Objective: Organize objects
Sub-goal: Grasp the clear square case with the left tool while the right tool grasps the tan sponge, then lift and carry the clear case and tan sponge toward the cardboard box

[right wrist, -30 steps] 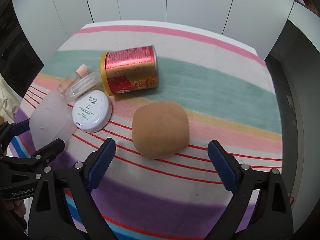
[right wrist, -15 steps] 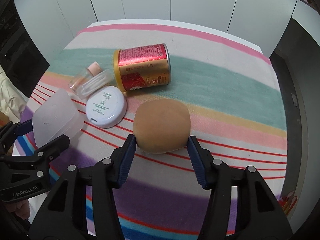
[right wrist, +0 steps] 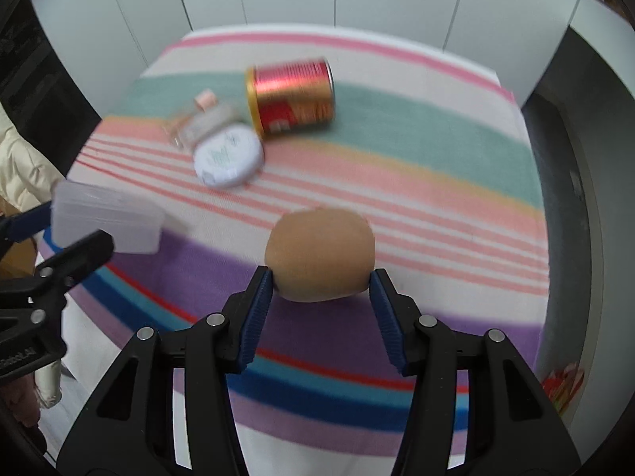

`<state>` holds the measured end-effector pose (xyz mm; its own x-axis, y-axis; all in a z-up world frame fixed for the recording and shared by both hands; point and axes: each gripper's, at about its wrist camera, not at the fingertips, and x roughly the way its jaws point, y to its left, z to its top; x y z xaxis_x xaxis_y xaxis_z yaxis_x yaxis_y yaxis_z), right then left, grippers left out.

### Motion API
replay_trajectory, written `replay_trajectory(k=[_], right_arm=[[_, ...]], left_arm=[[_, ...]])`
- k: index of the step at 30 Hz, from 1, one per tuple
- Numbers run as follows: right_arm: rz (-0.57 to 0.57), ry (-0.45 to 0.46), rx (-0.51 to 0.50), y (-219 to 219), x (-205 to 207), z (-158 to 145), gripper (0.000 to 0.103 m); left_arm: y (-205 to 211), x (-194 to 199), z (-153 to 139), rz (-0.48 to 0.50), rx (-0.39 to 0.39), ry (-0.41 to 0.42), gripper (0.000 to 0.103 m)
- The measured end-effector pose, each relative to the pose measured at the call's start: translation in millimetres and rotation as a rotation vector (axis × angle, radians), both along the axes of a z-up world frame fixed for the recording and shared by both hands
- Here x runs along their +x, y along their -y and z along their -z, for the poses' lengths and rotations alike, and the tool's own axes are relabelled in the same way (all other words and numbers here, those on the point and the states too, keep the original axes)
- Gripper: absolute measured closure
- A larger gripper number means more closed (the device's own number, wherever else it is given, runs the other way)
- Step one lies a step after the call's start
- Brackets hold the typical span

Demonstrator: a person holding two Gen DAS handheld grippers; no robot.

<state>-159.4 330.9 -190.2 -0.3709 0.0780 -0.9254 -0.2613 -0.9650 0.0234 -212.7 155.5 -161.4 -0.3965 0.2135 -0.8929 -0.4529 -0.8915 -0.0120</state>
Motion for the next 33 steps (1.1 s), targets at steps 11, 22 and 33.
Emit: replay_trajectory(k=[11,22,33], right_arm=[[-0.002,-0.018,0.028,-6,2,19,0.025],[-0.005,-0.068,0.049,2,-14,20,0.032],[0.025,-0.067,0.024,-5,-8,9,0.042]], left_arm=[[-10,3,36,0.038,-0.024,0.019,0.02],[-23,-16,53,0.023,-0.029,0.019,0.01],[-30,-18,46,0.032,-0.007,-0.013,0.015]])
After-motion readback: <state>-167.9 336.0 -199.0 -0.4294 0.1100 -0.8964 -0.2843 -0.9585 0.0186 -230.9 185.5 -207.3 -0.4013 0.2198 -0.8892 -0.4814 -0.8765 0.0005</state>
